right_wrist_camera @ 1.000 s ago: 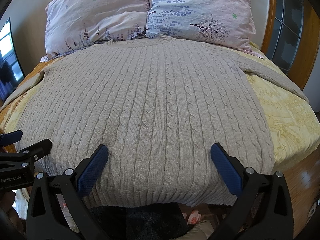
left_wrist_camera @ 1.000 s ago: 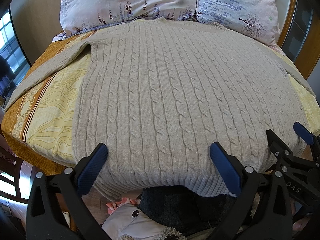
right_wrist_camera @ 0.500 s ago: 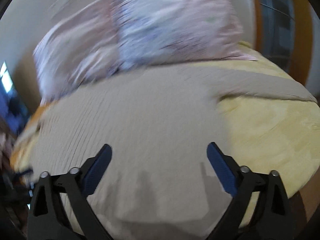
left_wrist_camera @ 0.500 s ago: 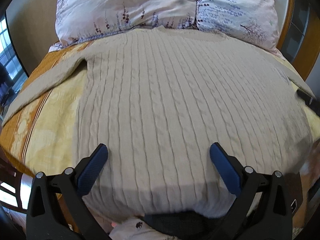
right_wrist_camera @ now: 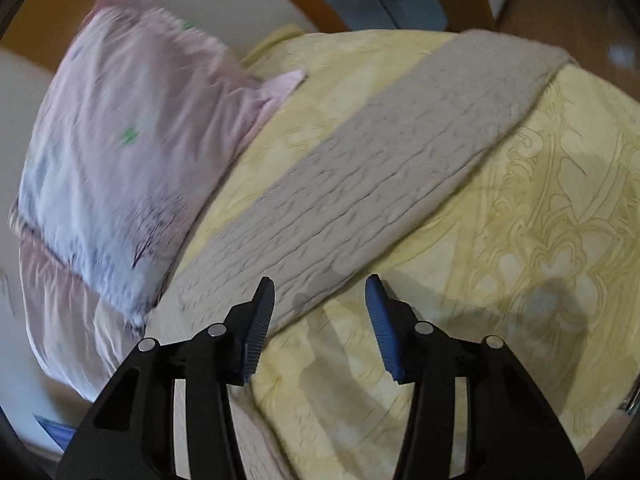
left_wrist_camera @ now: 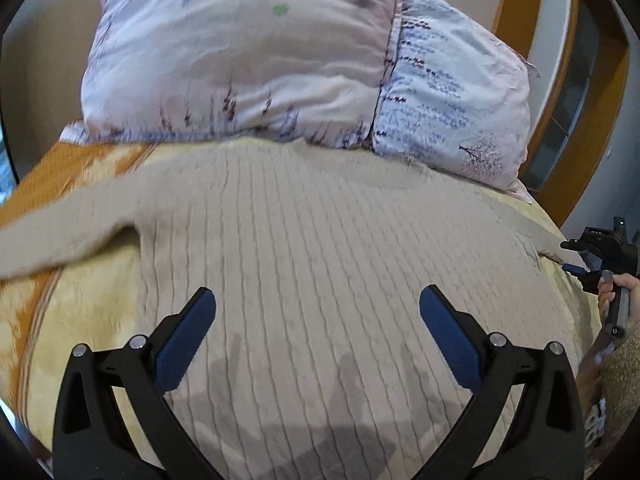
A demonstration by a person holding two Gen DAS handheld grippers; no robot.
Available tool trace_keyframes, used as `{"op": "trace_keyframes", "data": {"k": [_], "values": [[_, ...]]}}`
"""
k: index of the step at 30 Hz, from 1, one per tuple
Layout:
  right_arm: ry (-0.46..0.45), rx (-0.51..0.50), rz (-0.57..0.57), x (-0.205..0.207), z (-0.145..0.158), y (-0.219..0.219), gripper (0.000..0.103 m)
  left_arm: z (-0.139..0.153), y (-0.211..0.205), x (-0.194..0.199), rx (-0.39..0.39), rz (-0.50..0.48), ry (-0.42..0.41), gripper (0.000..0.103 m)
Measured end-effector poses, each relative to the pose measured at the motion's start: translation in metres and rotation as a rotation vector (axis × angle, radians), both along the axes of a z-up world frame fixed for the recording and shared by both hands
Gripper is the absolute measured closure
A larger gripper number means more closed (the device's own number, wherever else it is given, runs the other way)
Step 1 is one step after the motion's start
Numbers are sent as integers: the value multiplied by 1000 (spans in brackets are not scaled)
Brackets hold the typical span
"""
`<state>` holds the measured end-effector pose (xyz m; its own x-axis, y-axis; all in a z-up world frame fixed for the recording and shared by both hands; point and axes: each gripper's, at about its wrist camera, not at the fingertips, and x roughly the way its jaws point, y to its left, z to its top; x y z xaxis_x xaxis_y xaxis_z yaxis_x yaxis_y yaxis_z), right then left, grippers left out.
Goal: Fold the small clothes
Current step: 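Grasp the sweater sleeve with the right gripper and lift it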
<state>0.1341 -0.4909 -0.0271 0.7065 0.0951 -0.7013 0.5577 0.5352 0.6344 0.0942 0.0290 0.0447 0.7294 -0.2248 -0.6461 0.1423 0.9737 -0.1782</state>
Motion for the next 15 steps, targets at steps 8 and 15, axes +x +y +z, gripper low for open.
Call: {"op": "trace_keyframes", "data": {"k": [8, 15], "values": [[-32, 13, -134, 1, -5, -36, 71, 1, -6, 26, -13, -57, 45, 2], [-15, -51, -183, -3, -6, -56, 90, 6, -5, 45, 5, -57, 43, 2]]}}
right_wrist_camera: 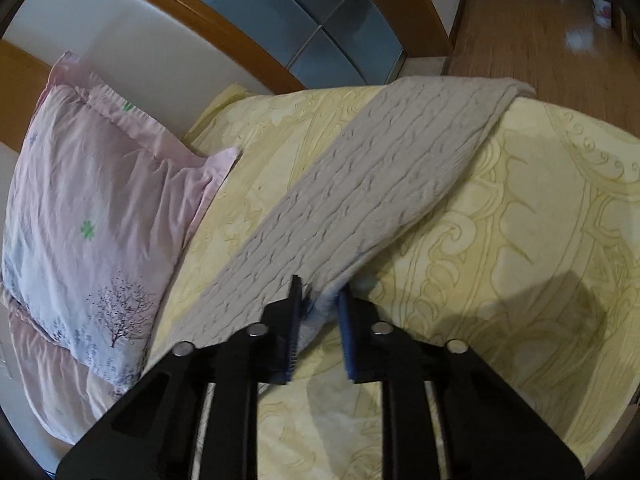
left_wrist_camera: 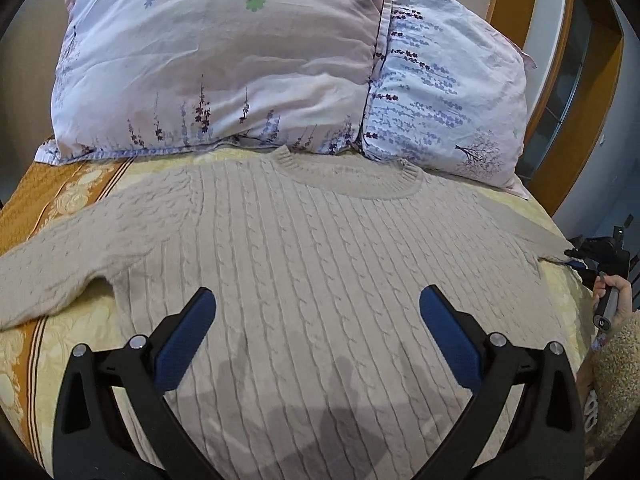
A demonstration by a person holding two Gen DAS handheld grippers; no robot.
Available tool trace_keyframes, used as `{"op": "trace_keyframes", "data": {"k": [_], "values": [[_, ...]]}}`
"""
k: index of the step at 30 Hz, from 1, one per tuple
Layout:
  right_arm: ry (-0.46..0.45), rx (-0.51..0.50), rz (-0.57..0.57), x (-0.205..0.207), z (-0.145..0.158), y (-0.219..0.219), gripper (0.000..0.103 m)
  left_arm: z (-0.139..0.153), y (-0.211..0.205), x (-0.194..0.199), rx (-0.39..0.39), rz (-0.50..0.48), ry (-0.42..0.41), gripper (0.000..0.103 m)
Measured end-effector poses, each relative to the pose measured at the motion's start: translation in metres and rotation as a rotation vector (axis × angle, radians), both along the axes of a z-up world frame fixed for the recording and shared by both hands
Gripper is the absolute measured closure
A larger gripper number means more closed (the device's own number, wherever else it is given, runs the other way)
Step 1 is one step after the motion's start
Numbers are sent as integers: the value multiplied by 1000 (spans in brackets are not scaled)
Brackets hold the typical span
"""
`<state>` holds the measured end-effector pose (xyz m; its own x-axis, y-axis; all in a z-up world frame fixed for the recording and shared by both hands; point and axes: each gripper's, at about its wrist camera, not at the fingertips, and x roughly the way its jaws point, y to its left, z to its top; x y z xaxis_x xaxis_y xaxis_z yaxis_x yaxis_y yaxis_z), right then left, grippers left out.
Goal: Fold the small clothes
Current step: 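Grasp the sweater sleeve with the right gripper and lift it, then fold the held sleeve across the sweater body with the right gripper, release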
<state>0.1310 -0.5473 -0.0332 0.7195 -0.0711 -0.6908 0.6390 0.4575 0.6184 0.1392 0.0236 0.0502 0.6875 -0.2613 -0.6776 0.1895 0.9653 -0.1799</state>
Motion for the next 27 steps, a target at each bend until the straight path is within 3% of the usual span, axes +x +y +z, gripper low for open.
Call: {"op": "trace_keyframes", "data": {"k": [4, 8, 12, 15, 18, 21, 24, 27], "values": [[-18, -114, 26, 7, 20, 10, 93, -1, 3, 13, -32, -8, 14, 2], [-103, -234, 121, 22, 63, 41, 93, -2, 10, 23, -102, -18, 31, 2], [-209, -300, 305, 44, 102, 98, 93, -1, 16, 30, -165, -13, 20, 2], [-266, -302, 474, 59, 115, 152, 93, 0, 18, 35, -190, -14, 23, 2], [-266, -269, 663, 78, 106, 210, 93, -1, 21, 37, -232, -15, 29, 2], [-204, -249, 808, 92, 82, 257, 93, -2, 21, 40, -254, -11, 45, 2], [-117, -232, 879, 100, 54, 288, 93, -4, 20, 43, -250, -13, 57, 2], [-85, -161, 865, 94, 42, 286, 89, -5, 20, 44, -260, -23, 69, 2]]}}
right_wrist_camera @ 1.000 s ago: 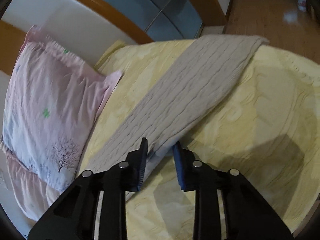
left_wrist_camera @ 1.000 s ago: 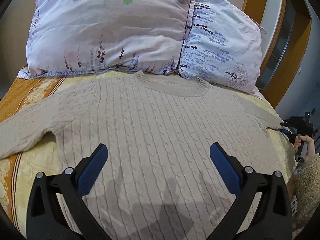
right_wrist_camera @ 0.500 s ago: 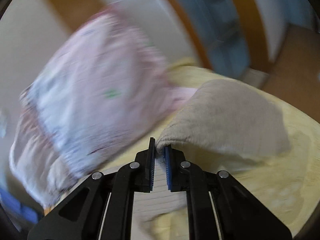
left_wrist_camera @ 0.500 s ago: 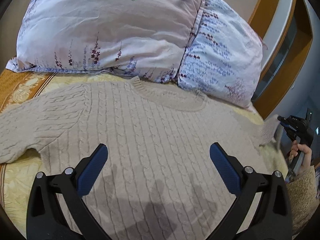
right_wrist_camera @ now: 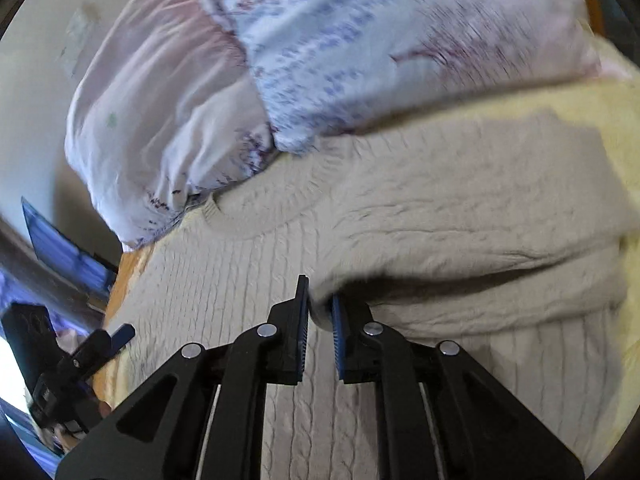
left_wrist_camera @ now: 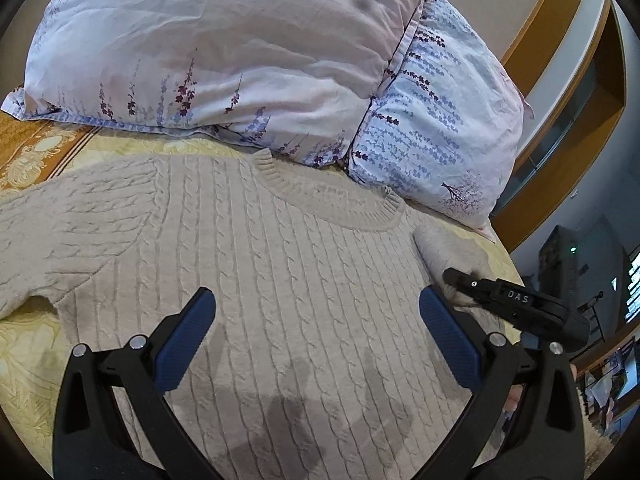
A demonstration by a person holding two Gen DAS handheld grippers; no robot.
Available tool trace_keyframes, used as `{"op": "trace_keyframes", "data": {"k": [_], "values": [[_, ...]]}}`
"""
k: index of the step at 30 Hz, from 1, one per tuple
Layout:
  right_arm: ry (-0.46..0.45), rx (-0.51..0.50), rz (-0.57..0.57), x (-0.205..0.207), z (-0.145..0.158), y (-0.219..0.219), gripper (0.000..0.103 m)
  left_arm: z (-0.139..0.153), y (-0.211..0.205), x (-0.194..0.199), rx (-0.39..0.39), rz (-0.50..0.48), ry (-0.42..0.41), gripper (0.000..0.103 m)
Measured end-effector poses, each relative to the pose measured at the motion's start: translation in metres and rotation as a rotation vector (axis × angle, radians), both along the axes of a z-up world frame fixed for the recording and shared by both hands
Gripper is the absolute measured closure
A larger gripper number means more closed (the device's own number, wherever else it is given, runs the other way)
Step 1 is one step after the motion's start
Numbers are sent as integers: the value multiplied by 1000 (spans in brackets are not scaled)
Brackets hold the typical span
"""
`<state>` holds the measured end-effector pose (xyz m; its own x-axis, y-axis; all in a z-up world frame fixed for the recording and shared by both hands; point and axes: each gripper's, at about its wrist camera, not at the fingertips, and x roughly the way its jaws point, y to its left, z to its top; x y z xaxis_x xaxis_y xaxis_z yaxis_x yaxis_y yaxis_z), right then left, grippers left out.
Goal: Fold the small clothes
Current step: 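Fold the held sleeve across the sweater body with the right gripper, release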
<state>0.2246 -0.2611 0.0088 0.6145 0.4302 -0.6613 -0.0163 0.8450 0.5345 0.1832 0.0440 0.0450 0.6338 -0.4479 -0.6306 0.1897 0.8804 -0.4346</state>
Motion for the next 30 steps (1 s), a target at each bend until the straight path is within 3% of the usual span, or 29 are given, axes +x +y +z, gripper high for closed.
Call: {"op": "trace_keyframes", "data": {"k": [2, 3, 9, 12, 17, 19, 22, 26, 28, 29, 30], "values": [[17, 81, -53, -5, 1, -18, 65, -1, 1, 1, -8, -4, 7, 2], [15, 105, -90, -11, 2, -32, 60, -2, 2, 1, -12, -6, 11, 2], [10, 190, -287, -16, 8, -89, 59, -4, 8, 5, -49, -2, 39, 5], [5, 178, -367, -14, 7, -104, 62, -8, 12, 7, -81, -7, 59, 10], [-26, 26, -411, -7, 15, -101, 87, -13, 20, 10, -106, 7, 89, 14], [-44, -37, -407, -5, 22, -95, 93, -16, 25, 10, -125, 19, 104, 17], [-121, -97, -347, -1, 42, -72, 94, -18, 32, 10, -148, 28, 112, 20], [-250, -65, -102, 3, 72, -2, 94, -20, 39, 10, -184, 46, 119, 21], [-251, -37, 84, 10, 75, 42, 94, -20, 39, 10, -204, 45, 125, 21], [-207, -34, 199, 14, 69, 73, 87, -21, 39, 10, -211, 44, 130, 21], [-185, -39, 235, 16, 66, 85, 83, -21, 38, 10, -214, 44, 133, 21]]}}
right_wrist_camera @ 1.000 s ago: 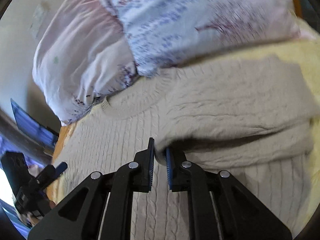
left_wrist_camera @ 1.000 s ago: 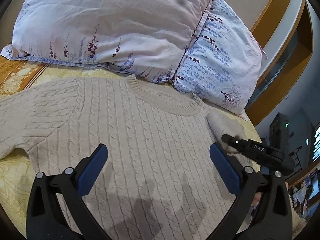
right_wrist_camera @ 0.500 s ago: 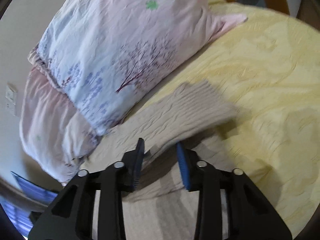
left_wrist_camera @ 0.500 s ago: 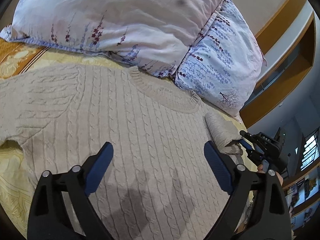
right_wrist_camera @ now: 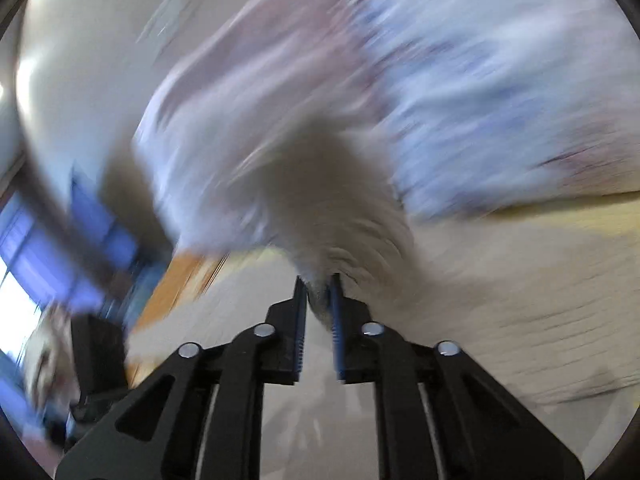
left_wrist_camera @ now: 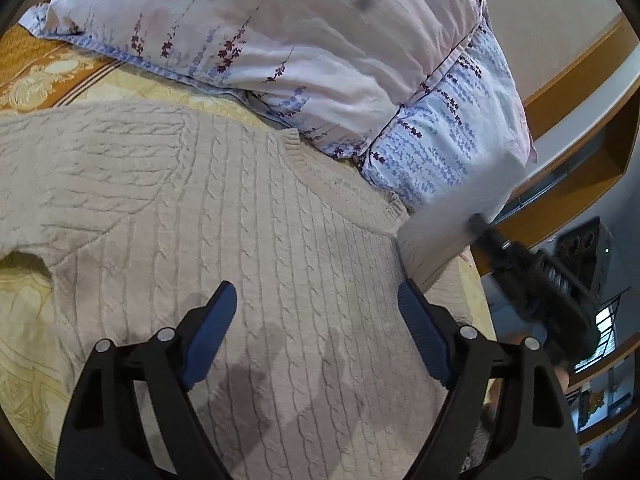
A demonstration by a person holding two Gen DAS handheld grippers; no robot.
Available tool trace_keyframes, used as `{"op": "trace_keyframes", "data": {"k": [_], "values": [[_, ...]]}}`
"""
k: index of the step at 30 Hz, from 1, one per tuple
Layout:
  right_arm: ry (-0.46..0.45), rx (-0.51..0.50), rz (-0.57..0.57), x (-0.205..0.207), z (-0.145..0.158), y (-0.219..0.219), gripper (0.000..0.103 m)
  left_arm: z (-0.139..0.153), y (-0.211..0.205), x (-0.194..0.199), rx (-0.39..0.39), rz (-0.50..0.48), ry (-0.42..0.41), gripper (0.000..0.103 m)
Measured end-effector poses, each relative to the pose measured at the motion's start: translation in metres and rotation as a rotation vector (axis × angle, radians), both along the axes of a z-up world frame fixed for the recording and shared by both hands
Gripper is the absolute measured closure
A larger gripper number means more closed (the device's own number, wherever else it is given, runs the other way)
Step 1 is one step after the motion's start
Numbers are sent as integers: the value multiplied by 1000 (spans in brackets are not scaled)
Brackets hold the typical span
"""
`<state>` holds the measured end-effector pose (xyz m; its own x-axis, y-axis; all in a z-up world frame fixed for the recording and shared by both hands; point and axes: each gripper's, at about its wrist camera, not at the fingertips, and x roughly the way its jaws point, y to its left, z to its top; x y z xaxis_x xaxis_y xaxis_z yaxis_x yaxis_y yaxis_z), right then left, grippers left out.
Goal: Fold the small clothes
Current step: 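Fold the held sleeve across the sweater body with the right gripper, release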
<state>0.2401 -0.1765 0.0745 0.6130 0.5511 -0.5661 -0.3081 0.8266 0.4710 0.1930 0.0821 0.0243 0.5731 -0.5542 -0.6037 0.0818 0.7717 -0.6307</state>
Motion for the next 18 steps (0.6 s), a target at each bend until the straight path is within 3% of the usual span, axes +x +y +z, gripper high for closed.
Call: {"op": "trace_keyframes", "data": {"k": [2, 4, 8, 13, 18], "values": [[34, -3, 43, -4, -8, 14, 67, -1, 1, 0, -5, 3, 10, 21], [52, 53, 0, -11, -12, -4, 60, -1, 2, 1, -13, 8, 24, 21], [139, 145, -186, -25, -21, -65, 60, -7, 6, 10, -59, 24, 81, 30], [277, 317, -489, -58, -56, -157, 60, -19, 4, 25, -140, 31, 164, 42], [334, 365, -603, -68, -82, -189, 60, -32, 2, 38, -168, 59, 229, 53]]}}
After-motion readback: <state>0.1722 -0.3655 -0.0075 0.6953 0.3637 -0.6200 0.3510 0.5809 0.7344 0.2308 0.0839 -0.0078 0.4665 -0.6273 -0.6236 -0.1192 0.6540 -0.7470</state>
